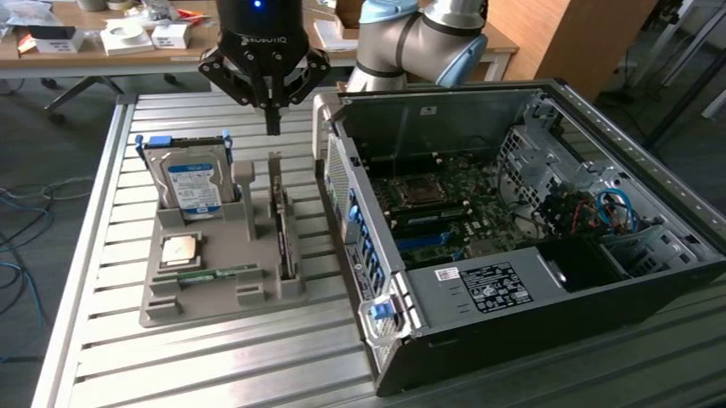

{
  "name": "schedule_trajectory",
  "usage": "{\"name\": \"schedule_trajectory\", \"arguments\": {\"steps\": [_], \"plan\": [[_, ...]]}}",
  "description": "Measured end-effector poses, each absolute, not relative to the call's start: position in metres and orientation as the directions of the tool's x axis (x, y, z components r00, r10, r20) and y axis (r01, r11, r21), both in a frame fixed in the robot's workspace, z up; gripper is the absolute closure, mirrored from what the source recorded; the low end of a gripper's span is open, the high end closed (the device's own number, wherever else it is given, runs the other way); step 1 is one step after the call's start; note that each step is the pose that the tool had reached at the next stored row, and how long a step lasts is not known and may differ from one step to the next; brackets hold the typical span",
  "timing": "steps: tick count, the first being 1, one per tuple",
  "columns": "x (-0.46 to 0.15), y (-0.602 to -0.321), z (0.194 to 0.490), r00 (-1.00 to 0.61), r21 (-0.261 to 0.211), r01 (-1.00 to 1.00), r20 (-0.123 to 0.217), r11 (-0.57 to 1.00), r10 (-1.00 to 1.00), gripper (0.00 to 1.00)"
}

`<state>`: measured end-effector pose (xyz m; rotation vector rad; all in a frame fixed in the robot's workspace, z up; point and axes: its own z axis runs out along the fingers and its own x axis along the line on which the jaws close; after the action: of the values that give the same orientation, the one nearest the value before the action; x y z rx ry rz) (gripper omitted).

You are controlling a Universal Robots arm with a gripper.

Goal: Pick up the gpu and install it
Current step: 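Reach for the gpu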

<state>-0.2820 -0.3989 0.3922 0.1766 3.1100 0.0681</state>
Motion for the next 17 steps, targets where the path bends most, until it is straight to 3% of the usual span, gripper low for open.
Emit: {"name": "schedule_trajectory", "arguments": {"steps": [17], "plan": [[-0.2822, -0.4082, 0.3922, -0.993, 0.045, 0.113, -0.023, 0.993, 0.114, 0.89]]}}
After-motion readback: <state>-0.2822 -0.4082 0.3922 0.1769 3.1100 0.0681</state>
